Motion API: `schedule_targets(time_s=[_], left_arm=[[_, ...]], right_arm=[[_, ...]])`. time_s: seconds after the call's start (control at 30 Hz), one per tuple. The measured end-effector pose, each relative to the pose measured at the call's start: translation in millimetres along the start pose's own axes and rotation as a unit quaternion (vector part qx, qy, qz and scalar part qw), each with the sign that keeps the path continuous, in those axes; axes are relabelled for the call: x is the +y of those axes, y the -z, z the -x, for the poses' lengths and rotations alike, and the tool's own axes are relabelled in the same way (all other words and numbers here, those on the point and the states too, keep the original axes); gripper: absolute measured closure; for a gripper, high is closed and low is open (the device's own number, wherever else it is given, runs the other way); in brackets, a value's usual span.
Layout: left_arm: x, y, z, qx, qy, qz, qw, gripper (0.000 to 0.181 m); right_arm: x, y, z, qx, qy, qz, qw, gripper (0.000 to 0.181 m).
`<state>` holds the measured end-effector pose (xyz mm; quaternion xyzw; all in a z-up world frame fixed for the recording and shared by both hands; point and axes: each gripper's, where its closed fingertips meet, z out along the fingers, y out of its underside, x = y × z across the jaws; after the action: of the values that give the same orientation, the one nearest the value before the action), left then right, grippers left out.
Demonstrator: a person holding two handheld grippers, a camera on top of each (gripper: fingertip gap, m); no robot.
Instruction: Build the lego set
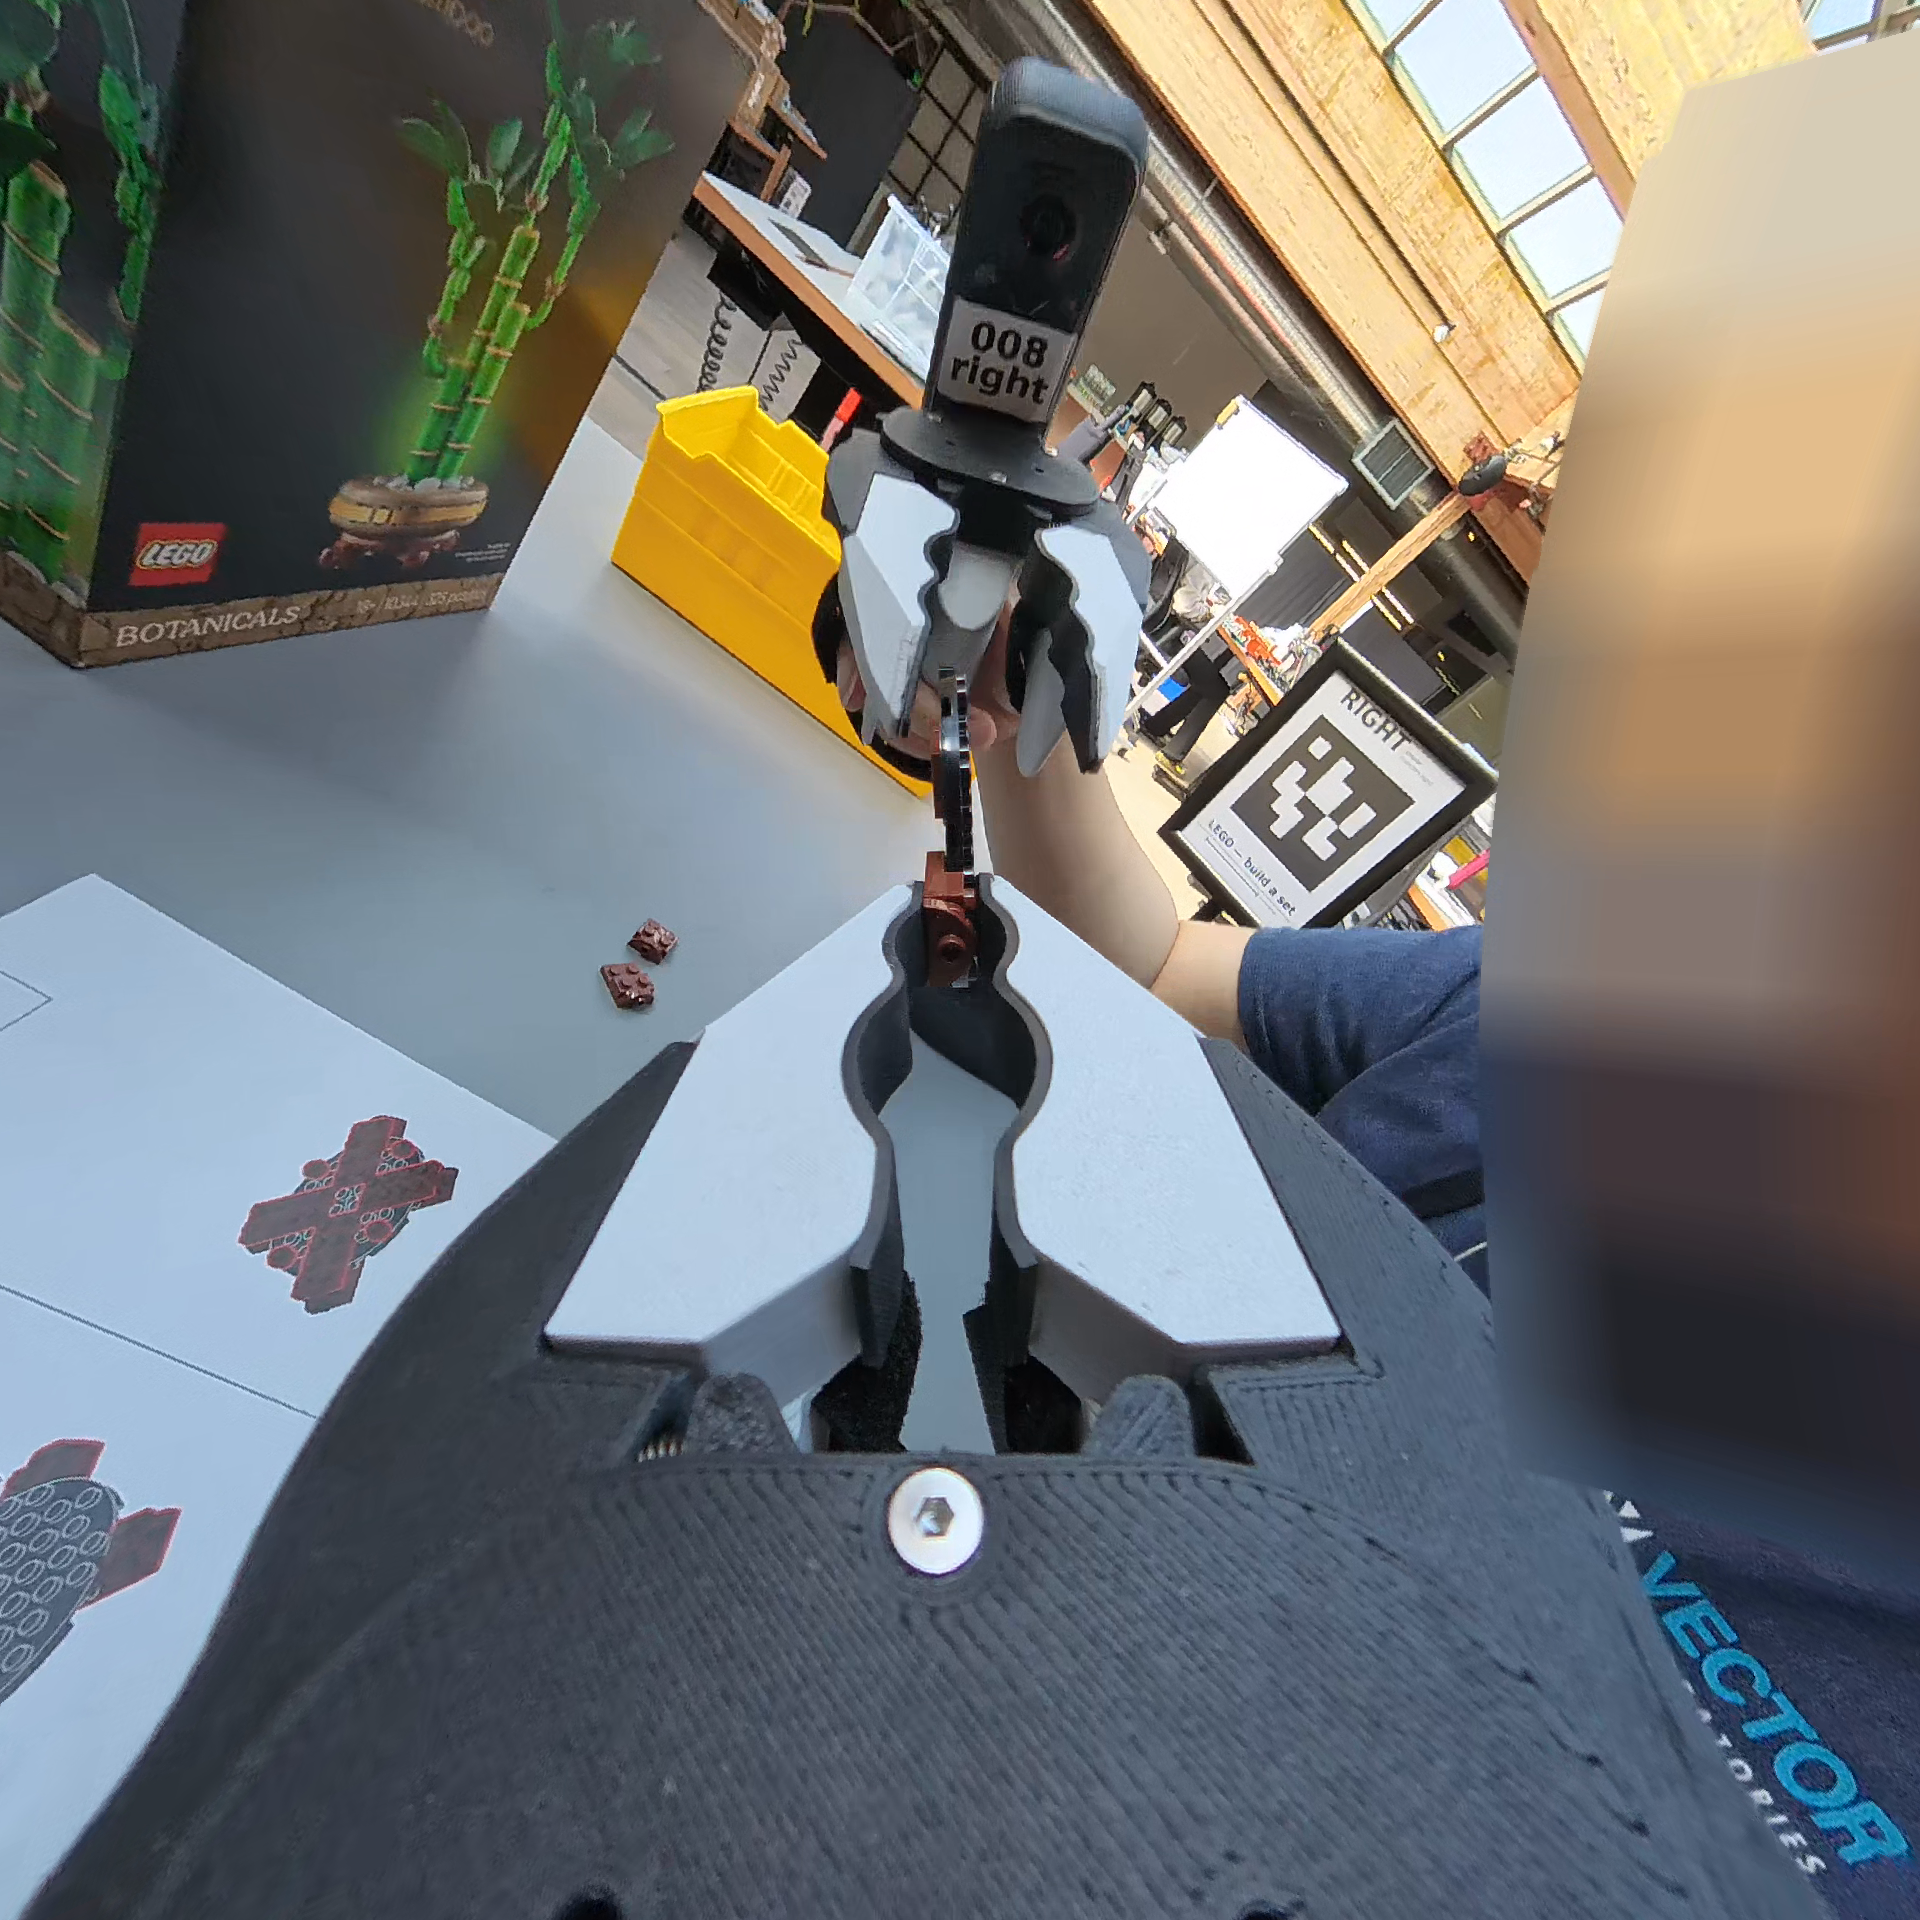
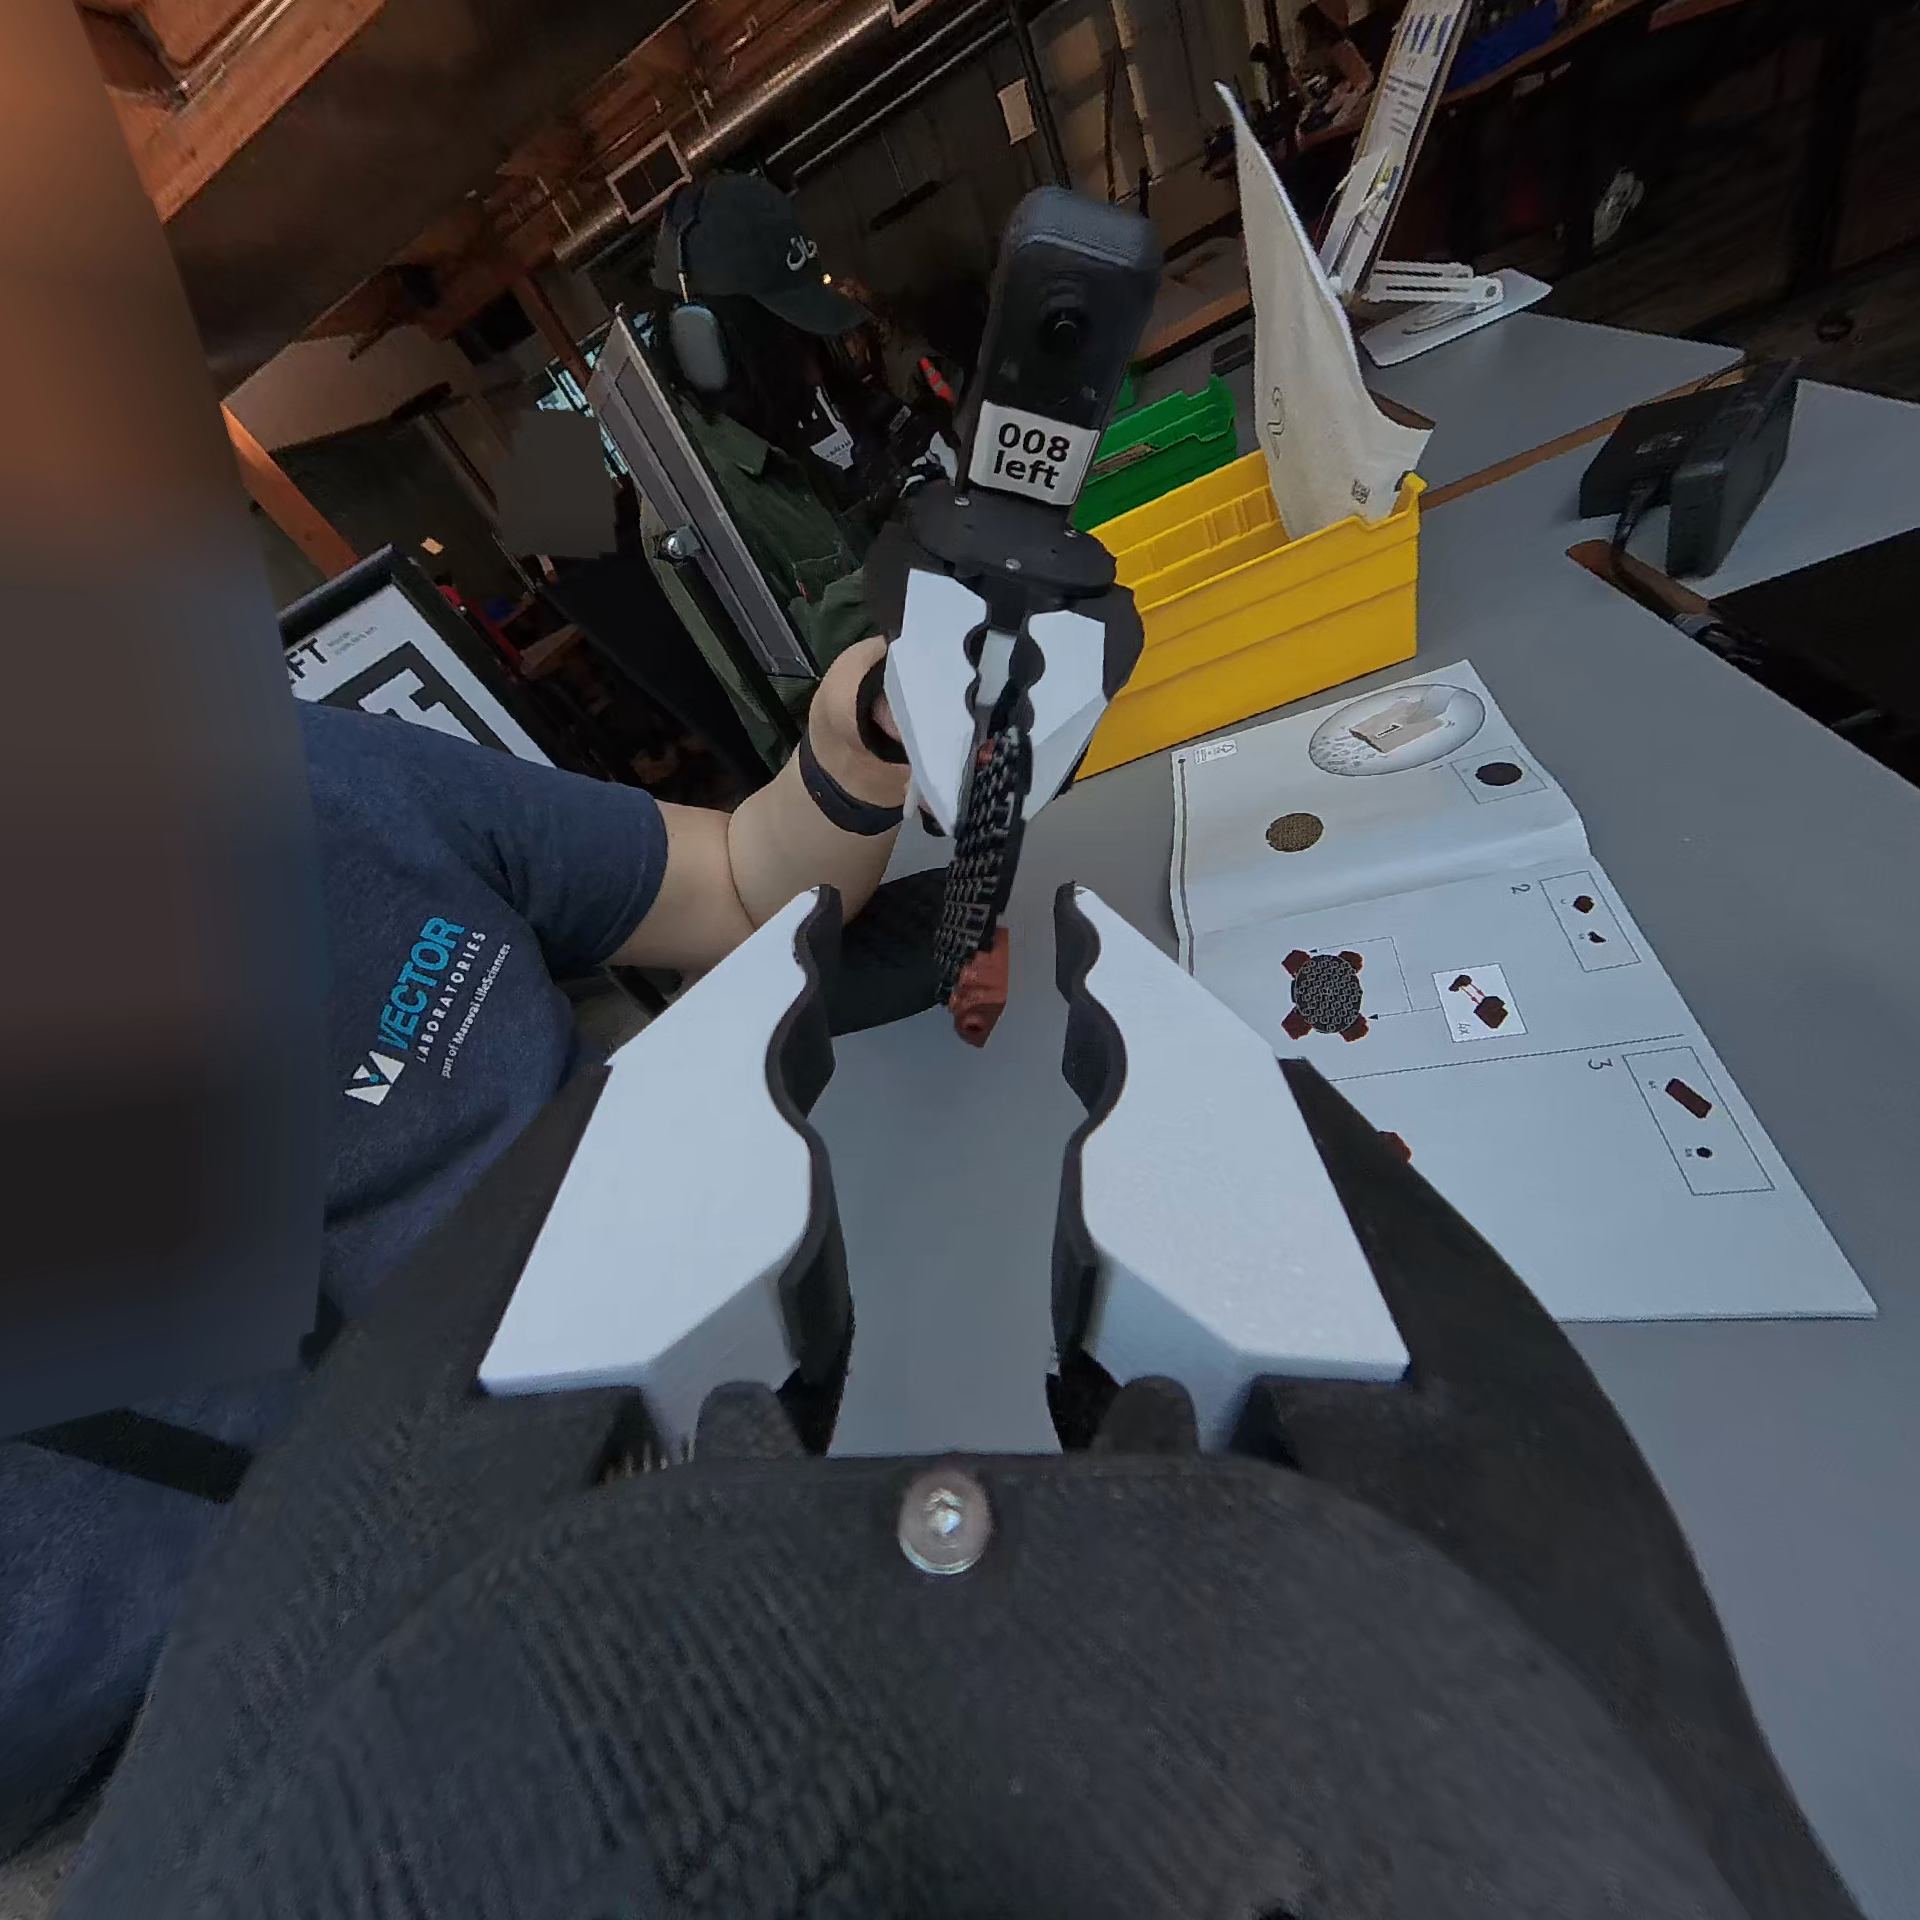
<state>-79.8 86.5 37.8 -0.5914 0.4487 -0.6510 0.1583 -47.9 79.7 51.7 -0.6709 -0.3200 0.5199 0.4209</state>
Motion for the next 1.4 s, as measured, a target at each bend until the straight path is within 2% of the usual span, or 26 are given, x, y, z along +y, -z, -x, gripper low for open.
schedule_targets(time_s=[0.07, 0.2, 0.3, 0.37, 0.4, 0.47, 0.53, 0.67, 0.73, 0.83, 0.9, 1.07, 1.23, 1.3, 1.4], left_arm=[[16.3, -4.9, 2.2, 0.0, 0.003, 0.05, 0.999, 0.176], [43.1, -11.7, -1.7, 0.022, 0.018, 0.126, 0.992, 0.175], [54.7, -13.4, 0.6, 0.017, 0.018, 0.158, 0.987, 0.175], [56.0, -12.5, 6.5, 0.004, 0.015, 0.161, 0.987, 0.175], [53.5, -11.5, 9.3, 0.001, 0.009, 0.154, 0.988, 0.175], [35.1, -9.2, 8.8, 0.018, 0.014, 0.097, 0.995, 0.172], [11.7, -4.2, 7.1, 0.042, 0.02, 0.023, 0.999, 0.152], [-5.2, -2.6, 26.1, -0.002, -0.014, -0.058, 0.998, 0.13], [-11.0, -7.0, 26.4, -0.002, -0.027, -0.102, 0.994, 0.131], [-9.7, -19.0, 21.0, 0.026, -0.017, -0.124, 0.992, 0.133], [-10.7, -23.0, 17.2, 0.047, -0.01, -0.14, 0.989, 0.142], [-14.3, -21.8, 18.2, 0.05, -0.019, -0.185, 0.981, 0.173], [-16.3, -16.8, 26.6, -0.011, -0.063, -0.191, 0.979, 0.18], [-18.4, -14.0, 28.0, -0.014, -0.061, -0.2, 0.978, 0.18], [-11.8, -18.0, 30.7, 0.006, -0.03, -0.183, 0.983, 0.18]], right_arm=[[3.7, -1.3, -9.1, 0.003, -0.031, -0.001, 1.0, 0.141], [36.7, -11.0, -5.9, -0.046, -0.071, 0.071, 0.994, 0.151], [62.4, -19.3, 2.3, -0.085, -0.077, 0.126, 0.985, 0.16], [75.7, -22.6, 1.8, -0.088, -0.081, 0.162, 0.98, 0.177], [76.2, -24.3, -2.0, -0.079, -0.08, 0.16, 0.981, 0.178], [63.7, -26.8, -5.2, -0.084, -0.092, 0.114, 0.986, 0.178], [48.6, -28.1, -14.1, -0.074, -0.122, 0.057, 0.988, 0.178], [25.8, -23.7, -29.0, -0.038, -0.121, -0.058, 0.99, 0.179], [21.5, -22.6, -31.1, -0.025, -0.122, -0.094, 0.988, 0.179], [22.3, -27.0, -29.1, -0.013, -0.111, -0.109, 0.988, 0.179], [18.3, -29.3, -25.0, -0.016, -0.096, -0.122, 0.988, 0.178], [18.5, -36.8, -26.4, -0.006, -0.088, -0.129, 0.988, 0.178], [23.1, -38.8, -31.4, -0.009, -0.1, -0.129, 0.987, 0.175], [26.5, -38.3, -35.6, -0.004, -0.111, -0.122, 0.986, 0.171], [26.8, -40.6, -34.2, -0.011, -0.116, -0.124, 0.985, 0.177]])
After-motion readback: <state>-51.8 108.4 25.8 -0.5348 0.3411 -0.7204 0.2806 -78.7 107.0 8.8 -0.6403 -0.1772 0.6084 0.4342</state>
